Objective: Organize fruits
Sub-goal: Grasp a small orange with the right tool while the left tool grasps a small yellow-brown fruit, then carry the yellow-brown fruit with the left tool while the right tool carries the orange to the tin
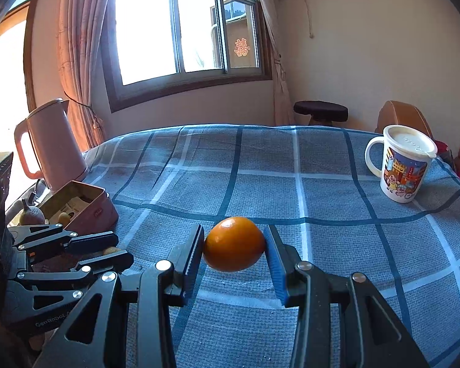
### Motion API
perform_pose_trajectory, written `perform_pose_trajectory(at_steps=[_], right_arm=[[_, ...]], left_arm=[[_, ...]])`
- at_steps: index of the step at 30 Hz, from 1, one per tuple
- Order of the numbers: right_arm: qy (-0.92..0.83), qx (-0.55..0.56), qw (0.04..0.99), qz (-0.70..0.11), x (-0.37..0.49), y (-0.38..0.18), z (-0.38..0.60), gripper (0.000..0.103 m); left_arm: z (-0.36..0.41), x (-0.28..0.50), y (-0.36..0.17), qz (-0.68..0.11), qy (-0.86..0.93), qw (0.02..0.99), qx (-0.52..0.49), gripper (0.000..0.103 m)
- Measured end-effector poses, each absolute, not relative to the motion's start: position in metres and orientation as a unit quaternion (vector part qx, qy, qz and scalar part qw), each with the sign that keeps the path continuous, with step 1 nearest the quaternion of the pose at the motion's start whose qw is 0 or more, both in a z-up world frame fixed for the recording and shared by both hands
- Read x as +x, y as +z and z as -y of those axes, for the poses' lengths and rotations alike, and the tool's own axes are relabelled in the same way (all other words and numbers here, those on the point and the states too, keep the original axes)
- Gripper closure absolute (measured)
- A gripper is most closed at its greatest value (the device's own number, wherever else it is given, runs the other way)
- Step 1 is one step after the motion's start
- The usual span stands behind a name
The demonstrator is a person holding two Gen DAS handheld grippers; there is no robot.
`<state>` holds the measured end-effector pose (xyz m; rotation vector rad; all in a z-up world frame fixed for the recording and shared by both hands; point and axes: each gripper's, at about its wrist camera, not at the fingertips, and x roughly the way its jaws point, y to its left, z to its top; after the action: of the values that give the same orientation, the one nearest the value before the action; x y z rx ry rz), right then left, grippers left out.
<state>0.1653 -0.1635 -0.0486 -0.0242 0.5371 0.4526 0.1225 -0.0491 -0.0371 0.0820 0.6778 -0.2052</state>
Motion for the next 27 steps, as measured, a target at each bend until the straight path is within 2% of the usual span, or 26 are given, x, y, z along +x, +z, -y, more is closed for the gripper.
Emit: perform_pose_trajectory(at_steps=[9, 27], right_arm=[[0.223, -0.018, 0.948, -0.228, 0.154, -0.042, 0.164, 0.061], [0.225, -0.020, 0.957, -0.184, 0.132, -0.035, 0.164, 0.061]], left_arm=[[0.037, 0.102, -0.021, -0.265, -0.088, 0.960, 0.020, 0.074], [0.041, 0.086, -0.014, -0.223, -0.086, 0.970, 0.034, 0.074]])
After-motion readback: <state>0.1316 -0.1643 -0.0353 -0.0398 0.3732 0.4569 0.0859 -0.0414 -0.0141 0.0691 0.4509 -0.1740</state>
